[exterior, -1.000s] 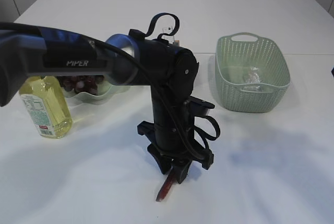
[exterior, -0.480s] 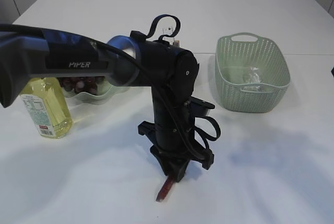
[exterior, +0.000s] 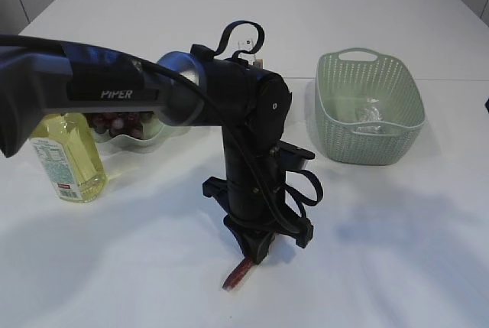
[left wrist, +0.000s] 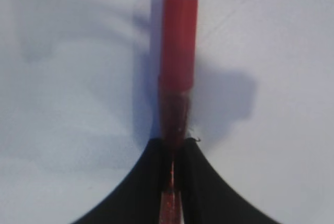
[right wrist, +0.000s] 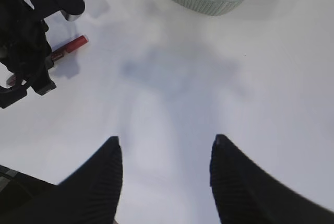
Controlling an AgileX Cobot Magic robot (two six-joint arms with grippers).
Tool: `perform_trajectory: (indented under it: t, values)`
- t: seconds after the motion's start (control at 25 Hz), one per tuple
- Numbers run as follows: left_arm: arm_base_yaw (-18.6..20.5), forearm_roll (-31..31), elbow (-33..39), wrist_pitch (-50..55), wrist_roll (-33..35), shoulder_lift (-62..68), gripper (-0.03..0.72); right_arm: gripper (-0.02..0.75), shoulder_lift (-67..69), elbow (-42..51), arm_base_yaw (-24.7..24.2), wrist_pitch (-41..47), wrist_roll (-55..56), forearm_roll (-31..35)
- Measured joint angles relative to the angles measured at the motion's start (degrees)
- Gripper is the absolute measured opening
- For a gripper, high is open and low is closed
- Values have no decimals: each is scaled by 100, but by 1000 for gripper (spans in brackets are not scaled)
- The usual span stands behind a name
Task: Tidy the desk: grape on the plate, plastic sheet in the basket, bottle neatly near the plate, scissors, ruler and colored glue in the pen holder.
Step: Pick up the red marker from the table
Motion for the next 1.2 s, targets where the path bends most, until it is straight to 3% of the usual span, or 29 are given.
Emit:
perform_trajectory:
  t: [0.48, 0.88, 1.04, 1.2]
  values:
    - [0, -24, 430, -656, 66, -619, 53, 430, 0, 0, 0, 0, -5, 0]
    - [0, -229, 2562, -2970, 56, -2061, 53, 430, 0, 0, 0, 0, -5, 0]
    - [0, -234, 3032, -3831, 48, -2623, 53, 430, 0, 0, 0, 0, -5, 0]
    - [0, -173, 3467, -5336, 48, -2962, 53, 430, 0, 0, 0, 0, -5, 0]
